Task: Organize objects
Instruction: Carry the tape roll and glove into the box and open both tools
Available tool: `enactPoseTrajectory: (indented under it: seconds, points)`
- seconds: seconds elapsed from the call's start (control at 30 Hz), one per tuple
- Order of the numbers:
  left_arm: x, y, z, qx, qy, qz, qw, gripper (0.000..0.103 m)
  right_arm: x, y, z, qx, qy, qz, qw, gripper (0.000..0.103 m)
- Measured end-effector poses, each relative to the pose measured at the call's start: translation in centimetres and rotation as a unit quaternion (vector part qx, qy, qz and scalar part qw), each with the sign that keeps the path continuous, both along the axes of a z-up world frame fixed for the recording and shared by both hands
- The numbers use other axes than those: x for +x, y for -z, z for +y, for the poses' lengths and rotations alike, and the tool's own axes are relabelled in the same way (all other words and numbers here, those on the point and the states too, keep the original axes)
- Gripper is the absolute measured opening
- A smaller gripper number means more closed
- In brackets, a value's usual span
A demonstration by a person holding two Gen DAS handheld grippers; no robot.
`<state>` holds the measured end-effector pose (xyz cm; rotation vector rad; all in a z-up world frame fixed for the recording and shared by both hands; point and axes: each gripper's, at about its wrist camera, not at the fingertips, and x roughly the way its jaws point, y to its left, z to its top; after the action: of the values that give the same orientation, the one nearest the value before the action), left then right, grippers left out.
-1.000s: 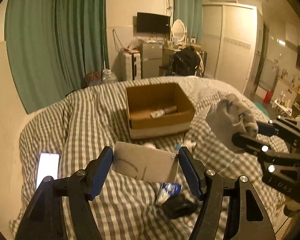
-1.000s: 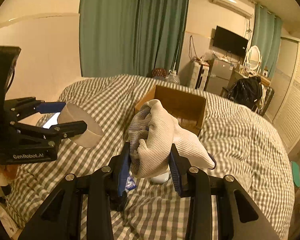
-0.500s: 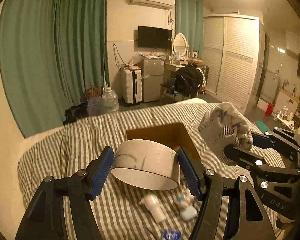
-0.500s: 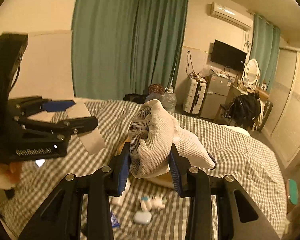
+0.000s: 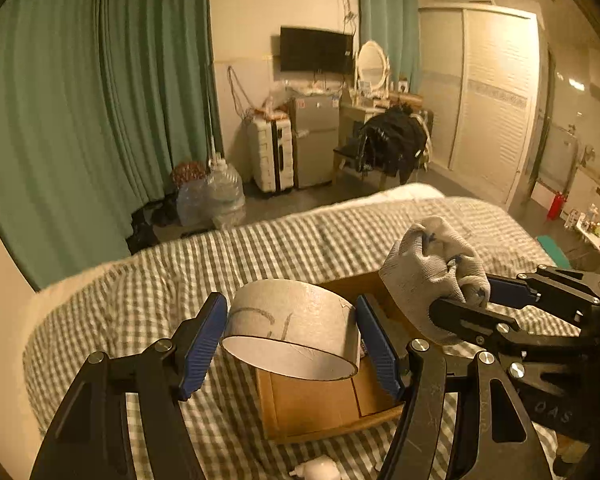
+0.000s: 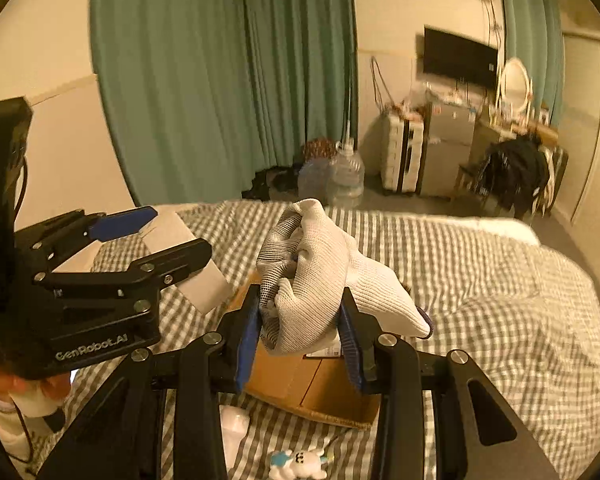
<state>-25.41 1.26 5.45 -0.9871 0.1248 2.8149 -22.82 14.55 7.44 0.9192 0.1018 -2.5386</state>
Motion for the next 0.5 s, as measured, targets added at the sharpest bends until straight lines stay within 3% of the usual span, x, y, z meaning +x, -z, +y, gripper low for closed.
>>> enactPoseTrajectory:
  seconds: [0.2,0.5]
  points:
    - [-2.6,6.5,0.7,-0.003,0.007,-0.057,0.9983,0.069,-5.6,6.6,0.4,-0.041,0.001,-0.103,0.994,0.036]
    - [-5.3,12.2,1.5,-0.036,0.014,-0.081,0.9960,0.068,-9.7,12.8,1.3,-0.041,0.008,-0.158,0.987,0.036]
